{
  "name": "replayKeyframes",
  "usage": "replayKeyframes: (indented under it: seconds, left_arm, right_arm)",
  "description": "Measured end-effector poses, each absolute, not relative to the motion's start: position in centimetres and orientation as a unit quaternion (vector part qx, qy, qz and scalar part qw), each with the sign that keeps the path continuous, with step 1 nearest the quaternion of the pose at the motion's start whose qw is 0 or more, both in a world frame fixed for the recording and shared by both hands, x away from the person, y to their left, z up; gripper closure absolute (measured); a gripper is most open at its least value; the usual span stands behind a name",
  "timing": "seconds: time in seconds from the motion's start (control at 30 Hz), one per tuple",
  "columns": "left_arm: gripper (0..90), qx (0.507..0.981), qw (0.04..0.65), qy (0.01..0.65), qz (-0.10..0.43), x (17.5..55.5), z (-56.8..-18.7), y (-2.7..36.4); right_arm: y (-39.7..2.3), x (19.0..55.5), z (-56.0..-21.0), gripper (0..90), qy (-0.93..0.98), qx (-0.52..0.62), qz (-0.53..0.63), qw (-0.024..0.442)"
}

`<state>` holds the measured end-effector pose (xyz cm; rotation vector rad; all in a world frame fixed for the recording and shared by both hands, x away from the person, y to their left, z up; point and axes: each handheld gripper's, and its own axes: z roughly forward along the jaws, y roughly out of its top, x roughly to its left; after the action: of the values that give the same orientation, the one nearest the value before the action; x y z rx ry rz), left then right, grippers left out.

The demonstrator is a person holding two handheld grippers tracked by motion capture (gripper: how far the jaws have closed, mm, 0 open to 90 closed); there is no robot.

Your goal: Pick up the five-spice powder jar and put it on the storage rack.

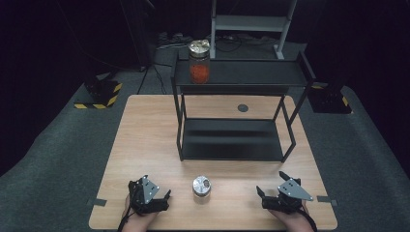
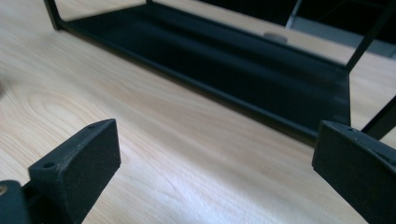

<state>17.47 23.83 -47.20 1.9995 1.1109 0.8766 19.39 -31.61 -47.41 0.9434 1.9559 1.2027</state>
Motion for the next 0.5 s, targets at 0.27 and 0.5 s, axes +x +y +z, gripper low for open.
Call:
replayKeyframes:
  seconds: [0.27,0.5]
  left_arm:
    - [1.8,0.762,0.344,0.431,0.339,17.3,-47.3,23.9]
    - [1.8,0.764,0.344,0.430,0.338,17.3,-47.3,23.9]
  right_arm:
    - [-31.1,18.6,-46.3,0.0,0.740,0.340,0.481,0.324]
    - [-30.3,18.4,-45.4,0.0,0.737,0.321,0.501,0.320]
